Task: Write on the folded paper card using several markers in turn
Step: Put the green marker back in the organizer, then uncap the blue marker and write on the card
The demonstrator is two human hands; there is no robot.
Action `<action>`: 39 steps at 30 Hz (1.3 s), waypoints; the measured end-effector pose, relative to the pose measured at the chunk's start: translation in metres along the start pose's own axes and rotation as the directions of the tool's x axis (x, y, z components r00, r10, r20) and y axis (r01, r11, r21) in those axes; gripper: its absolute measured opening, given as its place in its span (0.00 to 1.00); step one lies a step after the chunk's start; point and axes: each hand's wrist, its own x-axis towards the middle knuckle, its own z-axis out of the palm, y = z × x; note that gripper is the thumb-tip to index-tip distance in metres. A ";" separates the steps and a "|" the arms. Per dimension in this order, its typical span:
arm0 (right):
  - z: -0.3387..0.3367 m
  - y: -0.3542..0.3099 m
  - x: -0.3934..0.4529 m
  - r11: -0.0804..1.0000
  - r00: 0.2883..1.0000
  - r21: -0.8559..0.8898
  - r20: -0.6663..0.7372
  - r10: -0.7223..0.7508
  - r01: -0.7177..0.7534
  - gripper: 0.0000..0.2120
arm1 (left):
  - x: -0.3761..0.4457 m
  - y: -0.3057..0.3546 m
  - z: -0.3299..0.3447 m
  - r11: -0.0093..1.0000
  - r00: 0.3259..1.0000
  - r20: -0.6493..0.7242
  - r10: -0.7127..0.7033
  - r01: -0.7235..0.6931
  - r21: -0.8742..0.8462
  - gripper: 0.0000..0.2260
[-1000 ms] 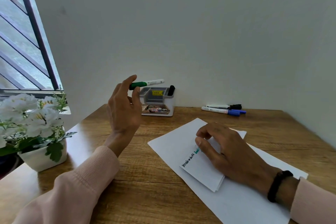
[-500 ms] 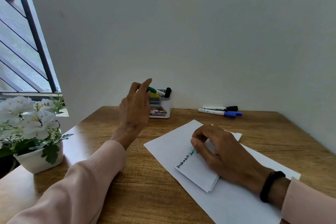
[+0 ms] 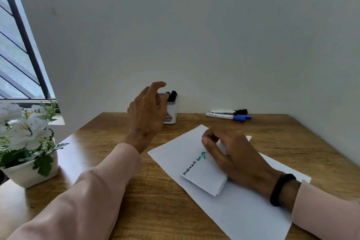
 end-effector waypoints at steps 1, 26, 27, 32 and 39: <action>-0.002 0.001 0.002 1.000 0.999 0.009 -0.039 0.012 -0.011 0.10 | -0.005 0.006 -0.002 1.000 0.999 0.036 0.015 -0.014 -0.027 0.09; -0.030 0.094 0.119 0.746 0.828 -0.562 0.179 0.532 -0.357 0.10 | -0.057 0.028 0.008 0.942 0.965 0.240 0.109 -0.023 -0.335 0.25; -0.032 0.090 0.116 0.765 0.844 -0.541 0.172 0.508 -0.350 0.10 | -0.057 0.029 0.007 0.944 0.970 0.218 0.109 -0.033 -0.328 0.23; -0.044 0.040 0.102 0.939 0.958 -0.194 -0.028 0.285 -0.285 0.08 | -0.055 0.034 0.001 0.962 0.957 0.268 0.114 -0.039 -0.270 0.16; -0.031 -0.026 0.051 0.817 0.973 0.531 0.078 0.216 -0.224 0.08 | -0.057 0.053 -0.010 0.939 0.858 0.396 0.327 -0.247 -0.240 0.17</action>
